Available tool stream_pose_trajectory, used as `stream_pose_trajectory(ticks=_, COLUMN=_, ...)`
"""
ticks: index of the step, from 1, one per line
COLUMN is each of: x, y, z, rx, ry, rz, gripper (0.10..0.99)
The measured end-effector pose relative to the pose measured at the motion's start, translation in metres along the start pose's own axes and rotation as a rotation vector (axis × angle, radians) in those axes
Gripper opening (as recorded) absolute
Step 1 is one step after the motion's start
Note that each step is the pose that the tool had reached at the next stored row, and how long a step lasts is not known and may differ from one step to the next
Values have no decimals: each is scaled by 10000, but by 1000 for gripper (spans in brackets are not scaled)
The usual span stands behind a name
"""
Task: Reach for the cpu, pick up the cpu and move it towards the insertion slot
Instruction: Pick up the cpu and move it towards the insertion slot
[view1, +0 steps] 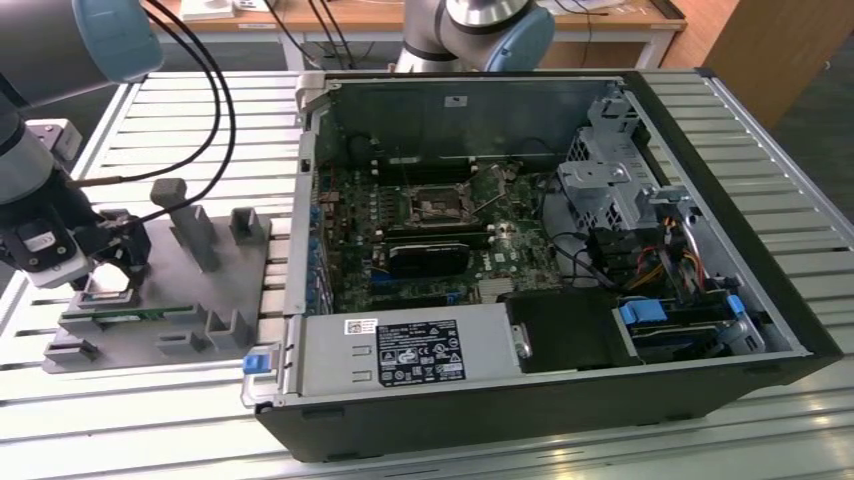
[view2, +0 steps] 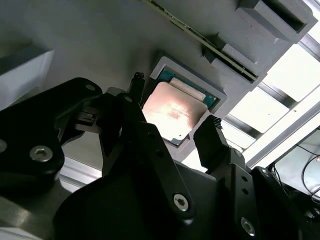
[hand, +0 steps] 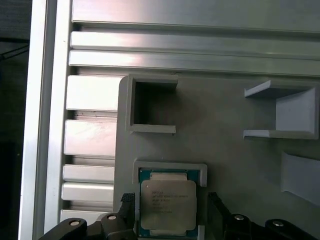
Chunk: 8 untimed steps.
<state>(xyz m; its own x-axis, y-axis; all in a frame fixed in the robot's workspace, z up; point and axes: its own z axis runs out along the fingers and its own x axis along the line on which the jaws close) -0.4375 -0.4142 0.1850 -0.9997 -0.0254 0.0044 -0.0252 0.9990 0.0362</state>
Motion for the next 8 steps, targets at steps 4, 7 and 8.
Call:
stream_pose_trajectory(ticks=4, x=0, y=0, z=6, rx=0, ry=1, rz=-4, gripper=667)
stream_pose_trajectory(ticks=7, x=1, y=0, z=7, rx=1, ry=4, rz=-7, gripper=600)
stream_pose_trajectory(ticks=8, x=0, y=-1, z=8, rx=1, ry=3, rz=-7, gripper=541)
